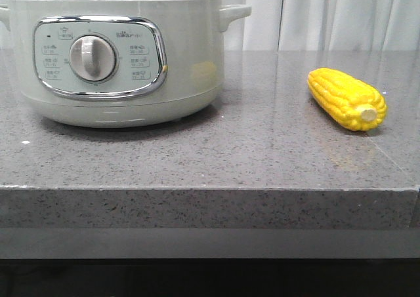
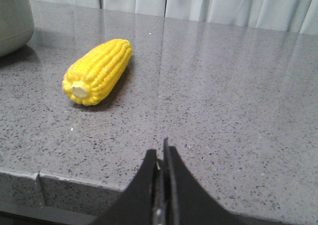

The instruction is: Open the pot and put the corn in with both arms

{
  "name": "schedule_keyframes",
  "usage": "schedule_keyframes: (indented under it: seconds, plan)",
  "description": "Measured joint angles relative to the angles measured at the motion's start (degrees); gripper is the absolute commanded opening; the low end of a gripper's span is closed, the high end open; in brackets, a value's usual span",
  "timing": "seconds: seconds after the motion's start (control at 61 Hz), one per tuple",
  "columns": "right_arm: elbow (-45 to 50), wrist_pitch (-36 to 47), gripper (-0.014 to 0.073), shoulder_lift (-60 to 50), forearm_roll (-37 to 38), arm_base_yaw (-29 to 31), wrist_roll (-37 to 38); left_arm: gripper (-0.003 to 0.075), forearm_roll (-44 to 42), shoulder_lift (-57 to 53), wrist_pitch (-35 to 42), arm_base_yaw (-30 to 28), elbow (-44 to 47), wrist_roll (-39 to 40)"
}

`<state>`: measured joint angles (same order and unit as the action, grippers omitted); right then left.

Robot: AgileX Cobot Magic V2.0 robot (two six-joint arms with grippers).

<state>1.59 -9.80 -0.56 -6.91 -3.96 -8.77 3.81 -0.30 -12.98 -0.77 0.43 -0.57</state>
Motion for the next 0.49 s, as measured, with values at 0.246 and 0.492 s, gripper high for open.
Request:
schedule_keyframes:
  seconds: [0.246,0.492]
  plan:
    - [0.0,0.0,-0.0053,0.0,0.0,0.0,0.0,-0.0018,0.0,0.0,1.1,0.0,0.0,0.0]
    - [0.0,0.0,-0.0053,0.0,0.0,0.0,0.0,-0.0018,0.0,0.0,1.2,0.0,0.0,0.0]
